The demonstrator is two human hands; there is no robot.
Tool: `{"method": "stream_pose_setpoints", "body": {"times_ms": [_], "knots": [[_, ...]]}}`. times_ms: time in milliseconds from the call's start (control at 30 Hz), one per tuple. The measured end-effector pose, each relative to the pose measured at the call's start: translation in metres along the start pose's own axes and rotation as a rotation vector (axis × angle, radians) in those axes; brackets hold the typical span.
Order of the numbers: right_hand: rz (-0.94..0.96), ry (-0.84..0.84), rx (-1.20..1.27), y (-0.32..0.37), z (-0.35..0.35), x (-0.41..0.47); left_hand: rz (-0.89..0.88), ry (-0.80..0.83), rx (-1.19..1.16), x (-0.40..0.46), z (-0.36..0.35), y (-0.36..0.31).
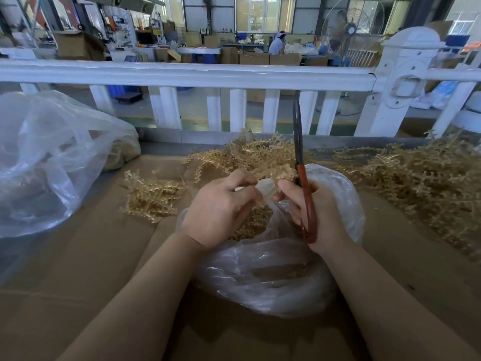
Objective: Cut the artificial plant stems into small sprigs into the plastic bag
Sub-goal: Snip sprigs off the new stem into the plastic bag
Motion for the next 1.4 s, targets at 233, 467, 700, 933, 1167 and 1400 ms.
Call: {"method": "stream_pose_setpoints", "body": {"times_ms": [233, 467, 700, 933, 1167, 1400], "knots": [[0.039, 0.009, 0.046, 0.003, -0.003, -0.002, 0.147, -0.051, 0.01, -0.001, -0.003, 0.002], [0.098, 0.056, 0.043, -0.002, 0.0, 0.0, 0.461, -0.26, -0.496, -0.004, -0.003, 0.003], [0.124, 0.081, 0.023, -0.005, -0.002, -0.001, 0.773, -0.179, -0.948, -0.003, -0.003, 0.013], [0.045, -0.013, 0.148, -0.007, 0.0, 0.003, 0.674, -0.364, -0.882, 0.003, 0.001, 0.009], [0.039, -0.146, 0.109, -0.008, 0.001, 0.003, 0.862, -0.109, -1.049, 0.003, 0.007, 0.01], [0.107, -0.21, -0.094, -0.01, 0.0, 0.004, 0.785, 0.094, -0.984, 0.006, 0.001, -0.002]]}}
Point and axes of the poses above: each hand's wrist, its own x-axis towards the middle knuckle, its own z-axis out of the back of the hand, y = z × x, the point moved 1 cm from there along x, towards the middle knuckle, and after that the axes turned 14 degrees about -x, right-handed, at the moved point
